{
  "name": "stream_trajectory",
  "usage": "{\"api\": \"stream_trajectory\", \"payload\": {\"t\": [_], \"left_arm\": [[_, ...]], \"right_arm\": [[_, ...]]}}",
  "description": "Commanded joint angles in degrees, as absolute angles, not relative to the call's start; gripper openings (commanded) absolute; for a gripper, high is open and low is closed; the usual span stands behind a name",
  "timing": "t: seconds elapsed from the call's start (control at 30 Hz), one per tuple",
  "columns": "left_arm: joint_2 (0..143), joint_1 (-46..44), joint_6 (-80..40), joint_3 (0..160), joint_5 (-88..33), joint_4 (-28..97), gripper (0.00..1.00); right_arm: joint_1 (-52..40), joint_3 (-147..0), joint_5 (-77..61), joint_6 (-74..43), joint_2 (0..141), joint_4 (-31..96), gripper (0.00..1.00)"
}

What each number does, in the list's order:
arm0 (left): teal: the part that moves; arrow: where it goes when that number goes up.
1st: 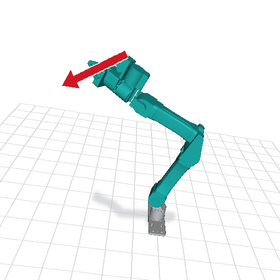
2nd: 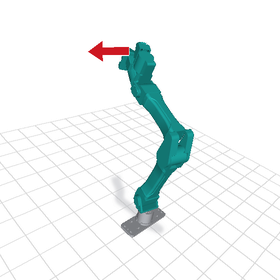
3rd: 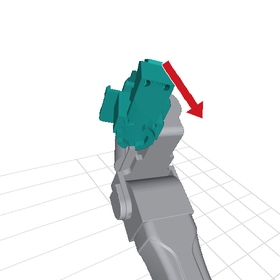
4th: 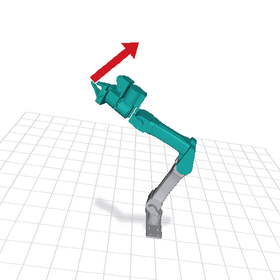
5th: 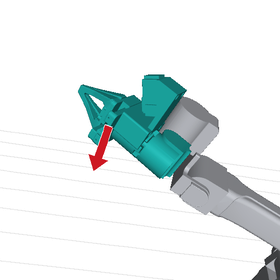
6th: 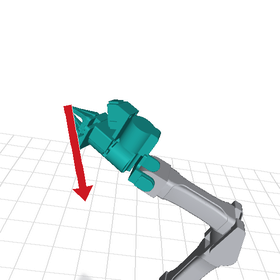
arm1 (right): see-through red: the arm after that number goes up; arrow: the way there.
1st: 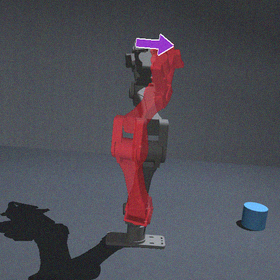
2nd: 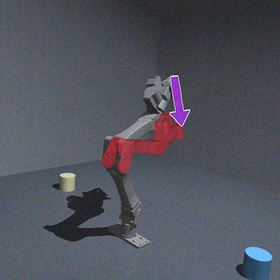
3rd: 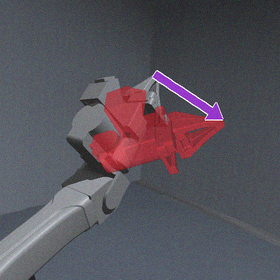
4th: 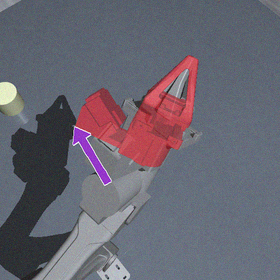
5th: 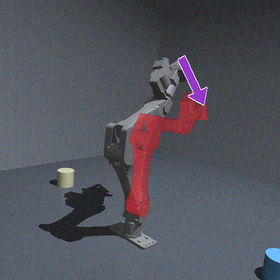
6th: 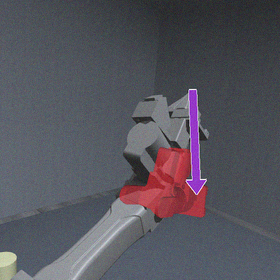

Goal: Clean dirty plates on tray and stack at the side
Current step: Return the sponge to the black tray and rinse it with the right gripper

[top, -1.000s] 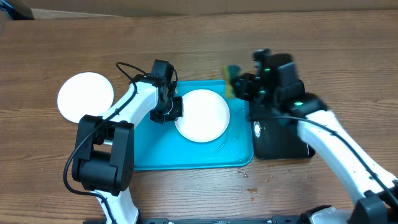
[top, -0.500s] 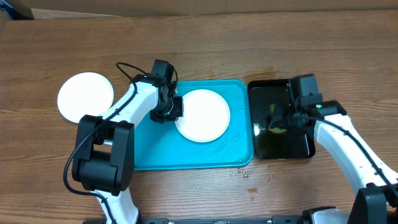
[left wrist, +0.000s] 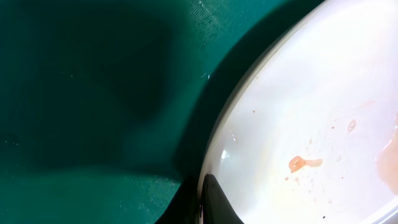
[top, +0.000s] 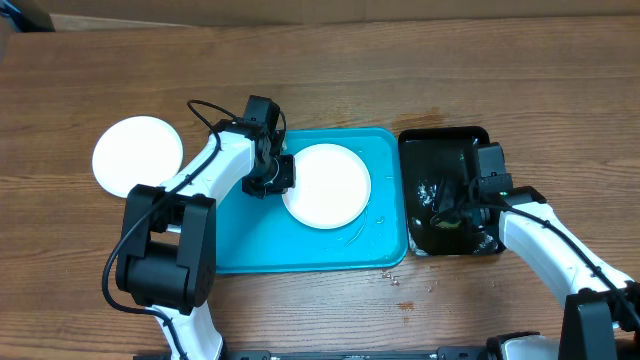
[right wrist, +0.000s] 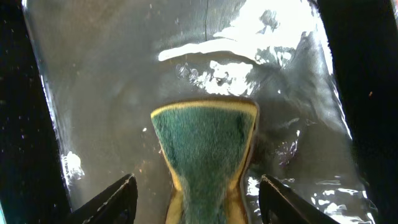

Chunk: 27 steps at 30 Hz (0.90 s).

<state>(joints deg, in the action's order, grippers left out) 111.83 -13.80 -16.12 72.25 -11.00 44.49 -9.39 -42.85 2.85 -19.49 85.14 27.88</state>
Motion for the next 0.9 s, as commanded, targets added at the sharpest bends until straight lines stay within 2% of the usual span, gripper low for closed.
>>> {"api": "stream_trajectory", "payload": {"t": [0.0,0.3,0.37,0.4,0.47,0.53,0.57,0.6,0.63,0.67,0.7,0.73,0.87], "left_arm": [[113.5,-14.3,-14.8,71.3,-11.4,44.3,0.04],[113.5,-14.3,-14.7,71.3,-11.4,44.3,0.04],[113.5,-14.3,-14.7,71.4,-11.4,44.3,0.04],[113.5,-14.3,-14.7,71.3,-11.4,44.3,0.04],[113.5,-14.3,-14.7,71.3,-11.4,44.3,0.04],[113.5,-14.3,-14.7,71.3,-11.4,44.3,0.04],[113.5,-14.3,-14.7,71.3,-11.4,44.3,0.04],[113.5,-14.3,-14.7,71.4,-11.4,44.3,0.04],[113.5,-14.3,-14.7,71.4,-11.4,44.3,0.04],[113.5,-14.3,-14.7,71.3,-11.4,44.3,0.04],[113.5,-14.3,-14.7,71.4,-11.4,44.3,0.04],[113.5,-14.3,-14.8,71.4,-11.4,44.3,0.04],[113.5,-14.3,-14.7,71.4,-11.4,44.3,0.04]], "right_arm": [[-9.3,-42.7,5.9,-19.0,85.3,26.8,0.64],[-9.3,-42.7,7.9,-19.1,90.3,23.7,0.62],[-9.3,-42.7,7.5,-19.2,92.1,23.1,0.57],[-9.3,-42.7,7.4,-19.7,93.0,22.7,0.49],[-9.3,-42.7,7.2,-19.7,94.1,21.8,0.04],[-9.3,-42.9,7.2,-19.7,94.1,21.2,0.04],[-9.3,-43.2,7.2,-19.7,94.1,21.3,0.06],[-9.3,-43.5,7.2,-19.6,94.1,21.4,0.29],[-9.3,-44.0,7.2,-19.6,94.1,21.9,0.61],[-9.3,-44.5,7.2,-19.4,94.0,22.5,0.73],[-9.3,-45.0,7.2,-19.4,94.0,23.2,0.81],[-9.3,-45.5,7.2,-19.4,94.0,24.0,0.84],[-9.3,-45.6,7.5,-19.4,94.0,23.7,0.87]]}}
